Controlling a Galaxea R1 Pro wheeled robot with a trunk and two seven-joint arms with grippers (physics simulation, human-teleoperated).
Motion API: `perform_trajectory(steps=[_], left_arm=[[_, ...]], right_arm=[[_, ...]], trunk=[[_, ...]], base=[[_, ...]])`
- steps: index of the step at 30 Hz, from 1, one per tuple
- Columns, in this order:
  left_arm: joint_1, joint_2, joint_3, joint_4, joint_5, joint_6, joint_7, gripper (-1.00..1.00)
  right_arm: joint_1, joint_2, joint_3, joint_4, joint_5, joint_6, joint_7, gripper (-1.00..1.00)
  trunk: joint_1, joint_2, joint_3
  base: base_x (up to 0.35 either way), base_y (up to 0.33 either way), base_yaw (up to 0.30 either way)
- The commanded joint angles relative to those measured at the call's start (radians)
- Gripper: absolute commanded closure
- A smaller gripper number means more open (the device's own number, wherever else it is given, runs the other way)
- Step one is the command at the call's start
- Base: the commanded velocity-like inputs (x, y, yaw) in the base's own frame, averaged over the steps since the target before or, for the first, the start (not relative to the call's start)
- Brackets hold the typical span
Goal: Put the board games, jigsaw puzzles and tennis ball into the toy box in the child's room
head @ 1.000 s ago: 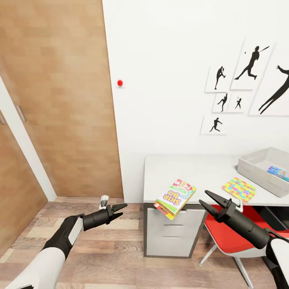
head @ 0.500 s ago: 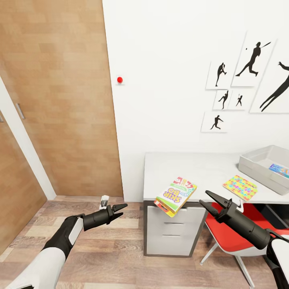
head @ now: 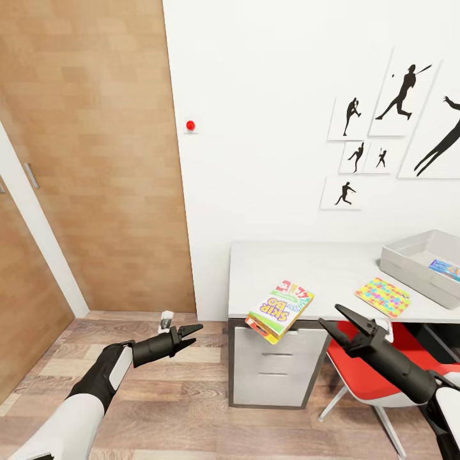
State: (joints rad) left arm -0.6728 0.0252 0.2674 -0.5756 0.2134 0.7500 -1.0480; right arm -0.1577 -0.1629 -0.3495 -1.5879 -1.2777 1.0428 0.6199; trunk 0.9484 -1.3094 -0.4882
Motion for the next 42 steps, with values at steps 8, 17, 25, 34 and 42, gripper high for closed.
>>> perform_trajectory(steps=[8,17,25,34,42], left_arm=[[-0.001,-0.003,0.001,0.0,0.002,0.006,-0.001,-1.0],[-0.001,-0.005,0.001,0.0,0.001,0.006,0.001,-1.0],[-0.001,-0.005,0.001,0.0,0.001,0.005,0.036,-1.0],[-0.001,-0.005,0.001,0.0,0.002,0.005,0.041,-1.0],[-0.001,-0.005,0.001,0.0,0.001,0.005,0.042,-1.0]], right_arm=[[0.004,0.0,0.0,0.0,-0.003,0.004,0.025,-1.0],[0.004,0.001,0.001,0.0,-0.003,0.004,0.026,-1.0],[0.004,0.002,0.001,0.0,-0.003,0.004,0.026,-1.0],[0.004,0.002,0.001,0.0,-0.003,0.004,0.026,-1.0],[0.004,0.002,0.003,0.0,-0.003,0.004,0.026,-1.0]], trunk=[[0.0,-0.001,-0.001],[0.0,-0.001,-0.001],[0.0,-0.001,-0.001],[0.0,-0.001,-0.001],[0.0,-0.001,-0.001]], base=[[0.0,-0.111,0.0],[0.0,-0.128,0.0],[0.0,-0.235,0.0],[0.0,-0.047,0.0],[0.007,-0.14,0.0]])
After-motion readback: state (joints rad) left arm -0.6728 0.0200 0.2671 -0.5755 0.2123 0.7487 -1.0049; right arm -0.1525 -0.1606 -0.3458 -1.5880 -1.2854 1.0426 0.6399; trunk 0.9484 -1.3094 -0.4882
